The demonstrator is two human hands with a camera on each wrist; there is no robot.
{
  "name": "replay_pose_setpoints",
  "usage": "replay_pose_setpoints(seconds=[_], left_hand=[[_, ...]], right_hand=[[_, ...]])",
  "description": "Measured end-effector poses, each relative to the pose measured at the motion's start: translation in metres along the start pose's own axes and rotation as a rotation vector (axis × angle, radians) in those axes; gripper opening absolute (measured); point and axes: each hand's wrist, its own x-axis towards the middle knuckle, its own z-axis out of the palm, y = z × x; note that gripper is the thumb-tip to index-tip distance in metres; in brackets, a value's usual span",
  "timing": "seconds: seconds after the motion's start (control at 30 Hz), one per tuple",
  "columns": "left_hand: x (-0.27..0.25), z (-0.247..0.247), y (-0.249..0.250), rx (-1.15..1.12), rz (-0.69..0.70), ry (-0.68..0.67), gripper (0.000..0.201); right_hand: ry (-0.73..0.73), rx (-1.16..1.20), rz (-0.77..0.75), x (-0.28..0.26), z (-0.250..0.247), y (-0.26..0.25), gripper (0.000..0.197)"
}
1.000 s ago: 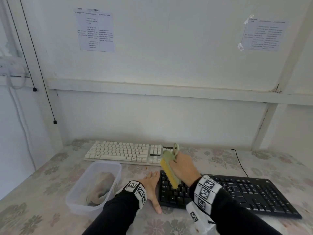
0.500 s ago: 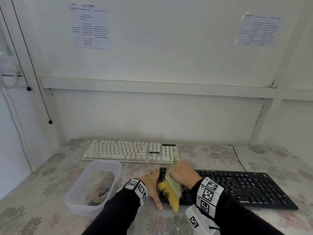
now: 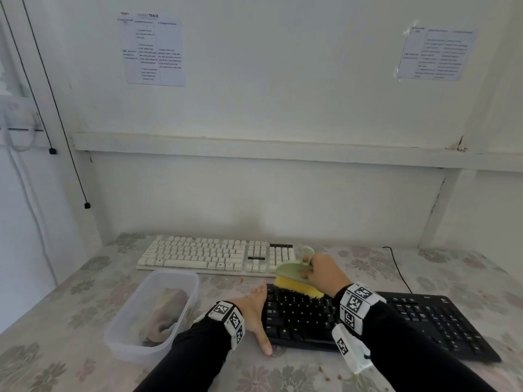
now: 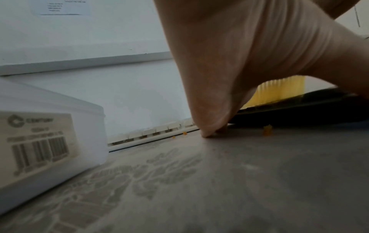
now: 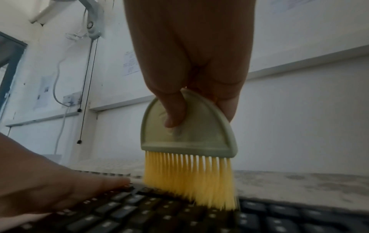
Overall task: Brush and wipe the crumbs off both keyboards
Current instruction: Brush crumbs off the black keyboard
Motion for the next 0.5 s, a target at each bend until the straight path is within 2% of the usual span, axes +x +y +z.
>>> replay_pose_setpoints(seconds=[0.1, 0.33, 0.5], left_hand=[[0.002, -0.001, -0.003, -0.035, -0.01, -0.022, 0.166], [0.004, 0.0, 0.003, -0.086, 0.018, -0.02, 0.168], [0.008, -0.001, -0.001, -0.107, -0.028, -0.036, 0.173]], right_hand=[[0.009, -0.043, 0.062, -0.002, -0.011, 0.024, 0.018], [0.022, -0.209, 0.253, -0.014, -0.054, 0.092, 0.029], [0.026, -0.211, 0.147, -0.011, -0.053, 0.089, 0.02]])
